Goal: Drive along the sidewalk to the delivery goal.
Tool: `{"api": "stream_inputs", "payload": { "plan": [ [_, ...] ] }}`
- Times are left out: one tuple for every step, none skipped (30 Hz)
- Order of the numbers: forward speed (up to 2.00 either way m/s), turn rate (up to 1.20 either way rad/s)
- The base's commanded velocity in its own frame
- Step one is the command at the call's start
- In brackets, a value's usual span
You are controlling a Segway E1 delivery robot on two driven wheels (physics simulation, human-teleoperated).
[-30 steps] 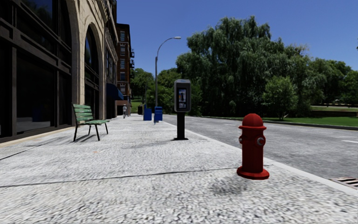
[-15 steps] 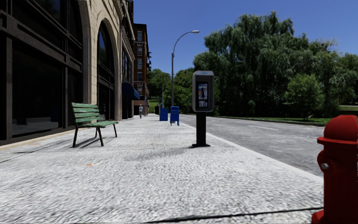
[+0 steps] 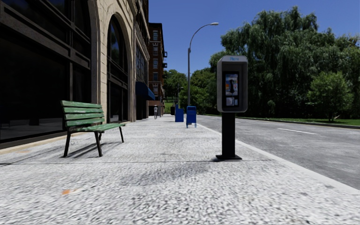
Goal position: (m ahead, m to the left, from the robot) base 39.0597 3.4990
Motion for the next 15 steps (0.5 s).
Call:
{"api": "stream_inputs", "payload": {
  "plan": [
    [2.00,0.00],
    [2.00,0.00],
    [2.00,0.00],
    [2.00,0.00],
    [2.00,0.00],
    [2.00,0.00],
    [2.00,0.00],
    [2.00,0.00],
    [2.00,0.10],
    [2.00,0.10],
    [2.00,0.19],
    [2.00,0.25],
    [2.00,0.25],
    [2.00,0.26],
    [2.00,0.29]
  ]
}}
